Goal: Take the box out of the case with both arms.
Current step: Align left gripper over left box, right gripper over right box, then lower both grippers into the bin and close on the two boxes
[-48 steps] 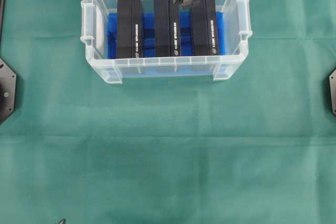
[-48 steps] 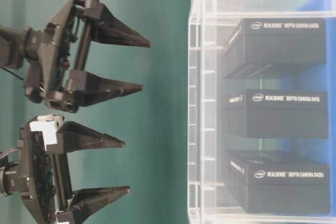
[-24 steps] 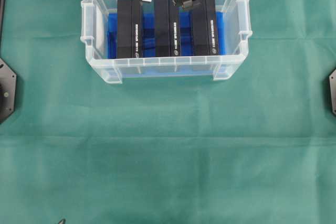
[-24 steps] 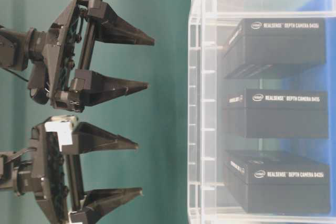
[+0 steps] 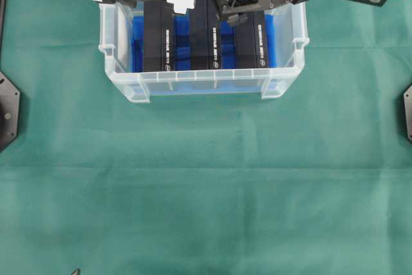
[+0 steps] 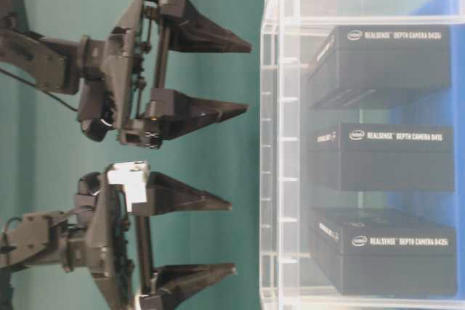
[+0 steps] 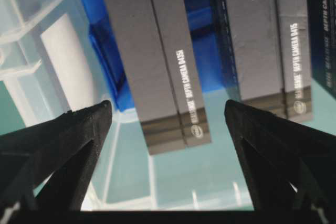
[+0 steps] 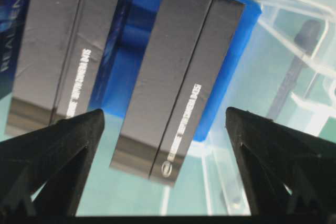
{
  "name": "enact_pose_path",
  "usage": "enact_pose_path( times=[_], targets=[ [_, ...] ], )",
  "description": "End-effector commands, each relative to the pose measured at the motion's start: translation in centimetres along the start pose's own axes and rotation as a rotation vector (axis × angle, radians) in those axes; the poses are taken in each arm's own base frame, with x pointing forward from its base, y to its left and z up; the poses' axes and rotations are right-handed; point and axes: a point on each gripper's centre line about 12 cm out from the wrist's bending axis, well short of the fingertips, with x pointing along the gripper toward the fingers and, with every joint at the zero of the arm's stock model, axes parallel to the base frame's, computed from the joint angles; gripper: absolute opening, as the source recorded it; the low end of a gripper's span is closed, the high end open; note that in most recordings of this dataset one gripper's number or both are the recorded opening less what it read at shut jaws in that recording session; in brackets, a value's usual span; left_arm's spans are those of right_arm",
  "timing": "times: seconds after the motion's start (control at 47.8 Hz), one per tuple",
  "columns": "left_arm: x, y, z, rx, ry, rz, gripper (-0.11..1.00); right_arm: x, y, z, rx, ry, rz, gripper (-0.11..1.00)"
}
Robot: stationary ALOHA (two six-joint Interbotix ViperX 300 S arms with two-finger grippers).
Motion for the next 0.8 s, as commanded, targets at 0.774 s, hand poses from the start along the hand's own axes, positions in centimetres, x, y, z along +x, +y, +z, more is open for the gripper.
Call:
enact_pose_path(
  times=[0.774],
  targets=[
    [7.0,0.9,-0.4,-0.040,-0.007,0.016,0.92,6.6,-1.6,0.0,-0.003,-0.020,-0.004,0.96]
  ],
)
